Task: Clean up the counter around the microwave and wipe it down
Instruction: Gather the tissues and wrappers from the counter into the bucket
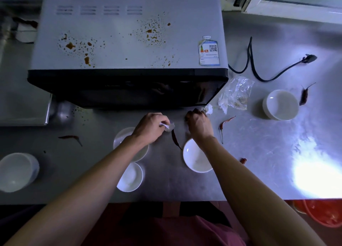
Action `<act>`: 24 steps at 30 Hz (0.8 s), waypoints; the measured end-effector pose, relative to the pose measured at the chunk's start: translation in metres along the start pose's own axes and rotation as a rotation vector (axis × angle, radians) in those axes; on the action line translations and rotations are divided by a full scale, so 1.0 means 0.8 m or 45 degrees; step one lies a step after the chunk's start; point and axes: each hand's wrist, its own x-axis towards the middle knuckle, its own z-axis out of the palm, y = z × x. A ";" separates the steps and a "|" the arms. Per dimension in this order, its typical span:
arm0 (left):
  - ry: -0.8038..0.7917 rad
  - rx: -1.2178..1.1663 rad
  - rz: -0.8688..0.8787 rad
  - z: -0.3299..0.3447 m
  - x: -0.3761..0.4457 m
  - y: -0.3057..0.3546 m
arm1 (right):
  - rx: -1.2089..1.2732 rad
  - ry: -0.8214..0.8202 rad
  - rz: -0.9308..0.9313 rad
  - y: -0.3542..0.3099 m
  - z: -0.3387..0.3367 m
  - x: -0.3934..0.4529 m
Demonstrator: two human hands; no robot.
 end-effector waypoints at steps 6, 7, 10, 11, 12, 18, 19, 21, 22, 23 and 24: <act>0.048 -0.001 -0.021 0.006 -0.005 0.023 | 0.112 -0.033 -0.035 0.023 -0.008 0.001; 0.064 0.004 -0.025 0.006 -0.005 0.027 | 0.141 -0.028 -0.037 0.027 -0.012 -0.001; 0.118 0.023 -0.028 0.006 -0.004 0.043 | 0.238 0.033 -0.049 0.042 -0.026 -0.011; 0.135 0.027 -0.022 0.006 -0.002 0.049 | 0.264 0.060 -0.052 0.048 -0.032 -0.015; 0.149 0.023 -0.018 0.006 -0.001 0.054 | 0.291 0.090 -0.055 0.053 -0.038 -0.019; 0.165 -0.005 0.077 0.014 0.011 0.090 | 0.402 0.236 0.041 0.074 -0.075 -0.048; 0.159 -0.013 0.111 0.016 0.013 0.095 | 0.407 0.256 0.065 0.078 -0.079 -0.055; 0.134 -0.037 0.182 0.022 0.020 0.106 | 0.418 0.301 0.120 0.085 -0.087 -0.070; 0.121 -0.047 0.219 0.025 0.023 0.112 | 0.428 0.327 0.144 0.089 -0.089 -0.079; 0.112 -0.051 0.257 0.027 0.023 0.119 | 0.439 0.355 0.162 0.092 -0.092 -0.088; 0.104 -0.049 0.288 0.030 0.023 0.127 | 0.451 0.384 0.180 0.096 -0.095 -0.098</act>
